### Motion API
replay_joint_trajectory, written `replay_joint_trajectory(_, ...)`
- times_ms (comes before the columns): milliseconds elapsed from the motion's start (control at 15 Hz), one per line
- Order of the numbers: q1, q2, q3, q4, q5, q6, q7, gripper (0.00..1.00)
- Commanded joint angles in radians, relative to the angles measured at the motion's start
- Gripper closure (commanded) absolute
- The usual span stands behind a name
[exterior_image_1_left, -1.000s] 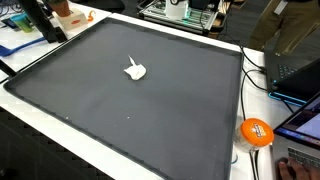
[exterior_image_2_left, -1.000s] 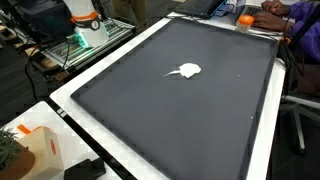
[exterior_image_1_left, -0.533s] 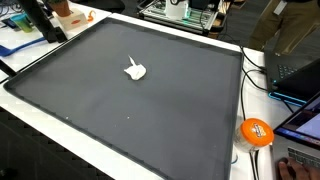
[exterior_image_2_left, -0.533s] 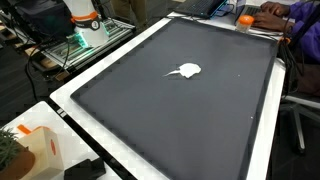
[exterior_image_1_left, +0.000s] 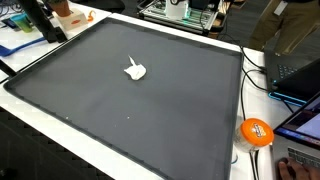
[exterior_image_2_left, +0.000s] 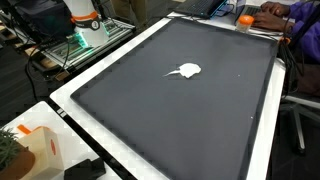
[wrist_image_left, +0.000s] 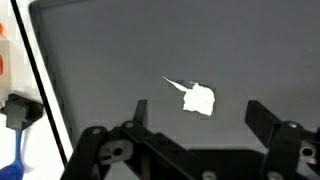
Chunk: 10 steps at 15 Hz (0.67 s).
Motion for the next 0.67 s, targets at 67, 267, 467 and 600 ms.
replay_joint_trajectory(67,0.028,0.088,0.031,-0.049,-0.042,0.156,0.076,0.0)
replay_joint_trajectory(267,0.03,0.194,0.02,-0.03,-0.025,0.231,0.047,0.0)
replay_joint_trajectory(467,0.035,0.283,0.014,-0.001,0.017,0.241,0.003,0.0)
replay_joint_trajectory(600,0.04,0.262,0.011,-0.021,-0.006,0.239,0.029,0.0)
